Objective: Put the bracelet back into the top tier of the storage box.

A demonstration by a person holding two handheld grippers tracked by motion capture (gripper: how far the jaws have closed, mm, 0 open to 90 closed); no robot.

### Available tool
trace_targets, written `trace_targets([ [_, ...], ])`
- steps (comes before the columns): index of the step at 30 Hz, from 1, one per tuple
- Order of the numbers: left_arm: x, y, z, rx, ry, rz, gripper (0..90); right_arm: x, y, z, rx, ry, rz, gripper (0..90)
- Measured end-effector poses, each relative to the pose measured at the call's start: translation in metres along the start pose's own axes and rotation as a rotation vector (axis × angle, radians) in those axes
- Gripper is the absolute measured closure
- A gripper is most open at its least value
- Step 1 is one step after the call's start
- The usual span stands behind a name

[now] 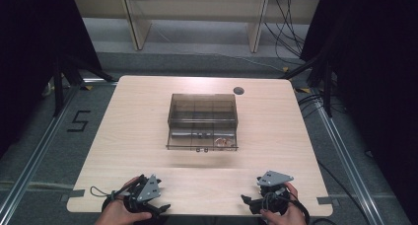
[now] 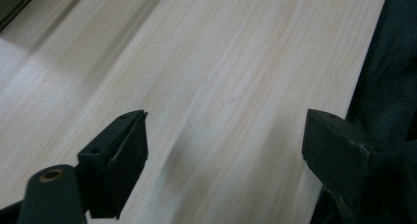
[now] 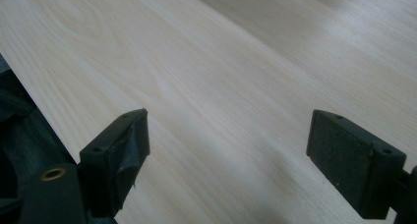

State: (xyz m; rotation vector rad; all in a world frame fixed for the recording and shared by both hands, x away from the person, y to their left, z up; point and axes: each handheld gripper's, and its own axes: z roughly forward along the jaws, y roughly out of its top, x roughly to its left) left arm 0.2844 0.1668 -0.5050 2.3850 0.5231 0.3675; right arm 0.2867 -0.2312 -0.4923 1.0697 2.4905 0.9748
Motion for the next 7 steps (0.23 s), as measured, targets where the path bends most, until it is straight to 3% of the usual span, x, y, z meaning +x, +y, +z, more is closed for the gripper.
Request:
trace_targets([
  [3,0.0001,-0.0001,0.0002,0.000,-0.002,-0.001,17.7,-0.0010,0.0002,0.0006,-0.007,0.005,-0.014,17.5],
  [7,0.0001,0.0000,0.0000,-0.001,0.001,0.000,17.7,-0.0011,-0.0004,-0.0003,-0.009,-0.008,0.002,17.4],
])
